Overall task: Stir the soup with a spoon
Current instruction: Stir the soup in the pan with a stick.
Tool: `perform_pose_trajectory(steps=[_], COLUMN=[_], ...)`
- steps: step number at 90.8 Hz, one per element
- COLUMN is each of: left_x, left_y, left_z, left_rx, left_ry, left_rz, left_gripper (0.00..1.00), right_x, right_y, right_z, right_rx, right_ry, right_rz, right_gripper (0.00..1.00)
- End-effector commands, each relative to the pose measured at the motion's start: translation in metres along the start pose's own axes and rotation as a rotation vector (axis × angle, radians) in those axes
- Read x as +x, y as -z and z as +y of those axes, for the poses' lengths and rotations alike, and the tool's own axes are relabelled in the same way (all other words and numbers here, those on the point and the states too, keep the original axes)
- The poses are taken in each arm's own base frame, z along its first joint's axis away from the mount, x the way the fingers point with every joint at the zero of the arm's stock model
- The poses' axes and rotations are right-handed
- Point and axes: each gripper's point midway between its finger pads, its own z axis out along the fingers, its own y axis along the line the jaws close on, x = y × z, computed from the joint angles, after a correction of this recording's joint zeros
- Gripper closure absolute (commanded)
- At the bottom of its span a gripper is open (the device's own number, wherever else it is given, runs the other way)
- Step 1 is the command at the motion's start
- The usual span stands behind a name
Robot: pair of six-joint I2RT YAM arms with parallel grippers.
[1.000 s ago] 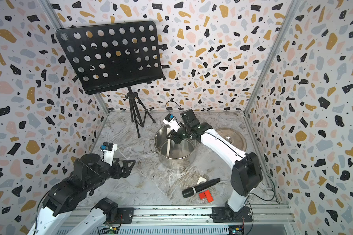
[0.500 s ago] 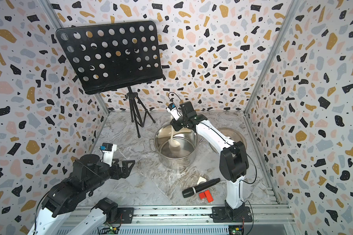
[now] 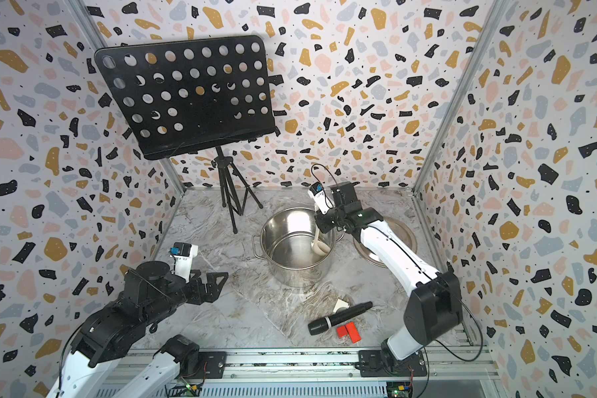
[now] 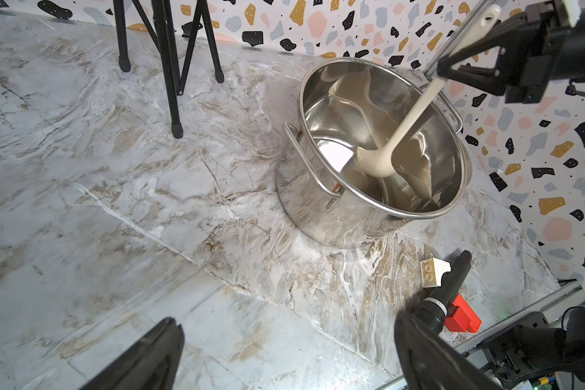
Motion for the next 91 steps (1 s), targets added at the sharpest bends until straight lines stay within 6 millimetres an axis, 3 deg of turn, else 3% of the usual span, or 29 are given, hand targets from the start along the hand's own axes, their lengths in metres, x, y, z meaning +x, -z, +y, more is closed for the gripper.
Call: perform_pose_trajectory(steps=[1,9,22,33,45,58,70,78,91], left_x=[-0.015,-0.016,-0.018,-0.018,-0.018,-0.018,-0.018,-0.018,-0.015], left_y=[0.005,0.005,0.004,0.004,0.007,0.008,0.011,0.013,0.016], left_z=[-0.004,-0.004,-0.004,-0.003,-0.003,-0.002,-0.001,-0.001,0.001], left_rx=[0.005,0.005,0.003,-0.001,-0.004,-0.007,-0.012,-0.015,-0.020], left_ry=[-0.024,-0.024,-0.021,-0.021,-0.016,-0.014,-0.011,-0.011,-0.007], left_rz=[-0.051,-0.055,-0.059,-0.056,-0.060,-0.058,-0.057,-0.059,-0.062], left_gripper=[0.01,0.00,0.01,0.01,0.00,0.01,0.01,0.00,0.00], right_x=[-0.003,-0.003,-0.018,-0.039,-0.061,-0.086,-0.104,-0.107,-0.099], right_y=[0.021,0.027,0.025,0.013,-0.012,-0.038,-0.059,-0.068,-0.062], right_z=[0.033,0.060,0.099,0.123,0.133,0.120,0.094,0.070,0.029], right_rx=[-0.106,-0.167,-0.247,-0.287,-0.291,-0.221,-0.149,-0.098,-0.032], right_ry=[0.021,0.067,0.131,0.165,0.185,0.216,0.189,0.158,0.096], right_rz=[-0.038,-0.042,-0.080,-0.113,-0.127,-0.154,-0.160,-0.147,-0.116], right_gripper=[1.00,1.00,1.00,1.00,1.00,1.00,1.00,1.00,1.00])
